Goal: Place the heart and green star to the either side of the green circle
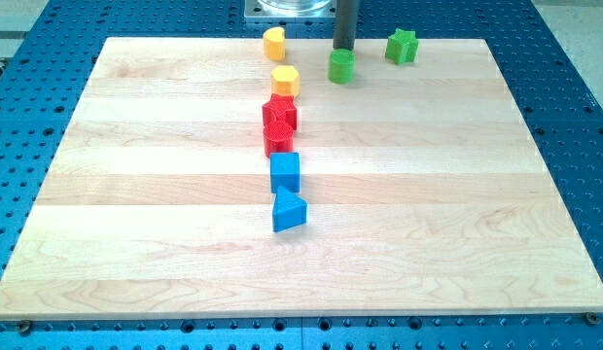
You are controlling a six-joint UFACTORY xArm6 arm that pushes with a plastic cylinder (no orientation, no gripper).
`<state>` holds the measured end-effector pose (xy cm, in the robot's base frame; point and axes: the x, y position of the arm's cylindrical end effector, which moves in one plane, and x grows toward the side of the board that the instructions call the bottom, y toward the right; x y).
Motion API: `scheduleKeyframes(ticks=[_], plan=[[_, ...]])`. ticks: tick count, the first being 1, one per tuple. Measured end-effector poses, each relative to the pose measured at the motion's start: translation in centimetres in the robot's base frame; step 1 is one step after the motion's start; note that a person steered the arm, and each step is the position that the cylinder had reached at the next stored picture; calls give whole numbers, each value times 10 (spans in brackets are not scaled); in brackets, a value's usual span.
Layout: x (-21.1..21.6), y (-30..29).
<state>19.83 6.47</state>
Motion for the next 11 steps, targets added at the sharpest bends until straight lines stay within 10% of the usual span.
scheduleKeyframes(ticks=[8,11], plan=[[12,-201],[34,-134]])
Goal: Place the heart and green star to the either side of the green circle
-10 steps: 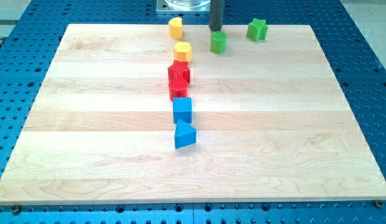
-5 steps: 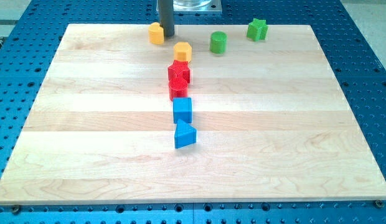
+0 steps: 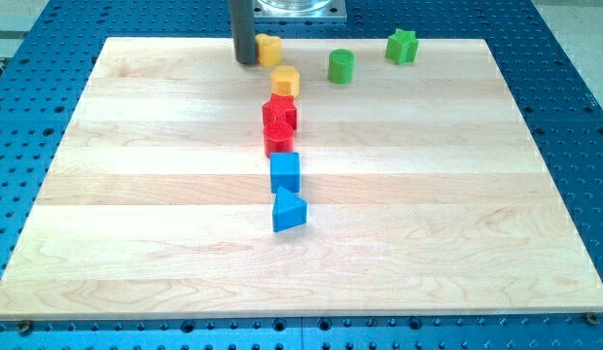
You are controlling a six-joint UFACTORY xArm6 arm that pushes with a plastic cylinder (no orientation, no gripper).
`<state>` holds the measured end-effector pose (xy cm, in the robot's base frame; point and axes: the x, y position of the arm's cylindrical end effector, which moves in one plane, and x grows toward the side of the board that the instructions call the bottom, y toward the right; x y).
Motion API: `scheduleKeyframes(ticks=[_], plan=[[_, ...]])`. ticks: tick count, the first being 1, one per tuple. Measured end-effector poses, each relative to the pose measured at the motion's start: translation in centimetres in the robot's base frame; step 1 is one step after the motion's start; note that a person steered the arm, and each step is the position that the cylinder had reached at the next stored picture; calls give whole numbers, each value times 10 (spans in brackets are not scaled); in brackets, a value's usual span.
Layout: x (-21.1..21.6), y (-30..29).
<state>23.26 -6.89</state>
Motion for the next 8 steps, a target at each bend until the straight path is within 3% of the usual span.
scheduleKeyframes(ticks=[5,6,8], plan=[[-10,-3],[-34,17],[-41,136]])
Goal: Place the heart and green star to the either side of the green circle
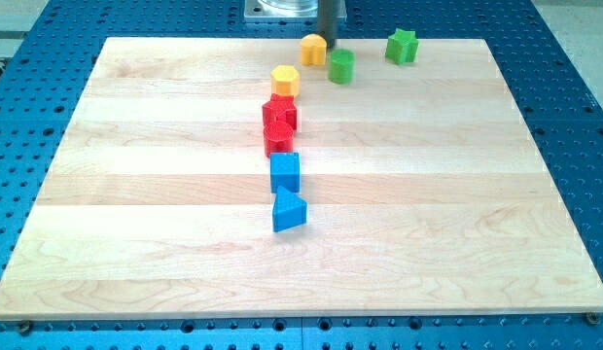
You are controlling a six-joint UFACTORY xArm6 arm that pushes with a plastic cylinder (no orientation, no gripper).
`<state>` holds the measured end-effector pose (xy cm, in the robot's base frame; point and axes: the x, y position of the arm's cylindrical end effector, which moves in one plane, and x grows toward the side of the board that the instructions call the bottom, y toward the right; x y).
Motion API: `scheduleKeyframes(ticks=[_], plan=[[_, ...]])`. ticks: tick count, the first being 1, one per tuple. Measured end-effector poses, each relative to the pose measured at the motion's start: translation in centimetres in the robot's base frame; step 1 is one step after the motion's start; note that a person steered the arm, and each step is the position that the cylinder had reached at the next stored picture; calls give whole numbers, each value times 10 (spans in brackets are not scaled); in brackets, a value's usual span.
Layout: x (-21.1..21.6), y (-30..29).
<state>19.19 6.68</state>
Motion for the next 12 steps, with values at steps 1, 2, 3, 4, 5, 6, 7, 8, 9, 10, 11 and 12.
scheduleKeyframes(ticks=[1,2,3,4,5,6,7,8,9,10,11,12], plan=[[0,27],[0,99],[10,132],[59,128],[69,123],[61,130],[70,151],[119,149],[158,144],[141,146],[108,149],[114,96]])
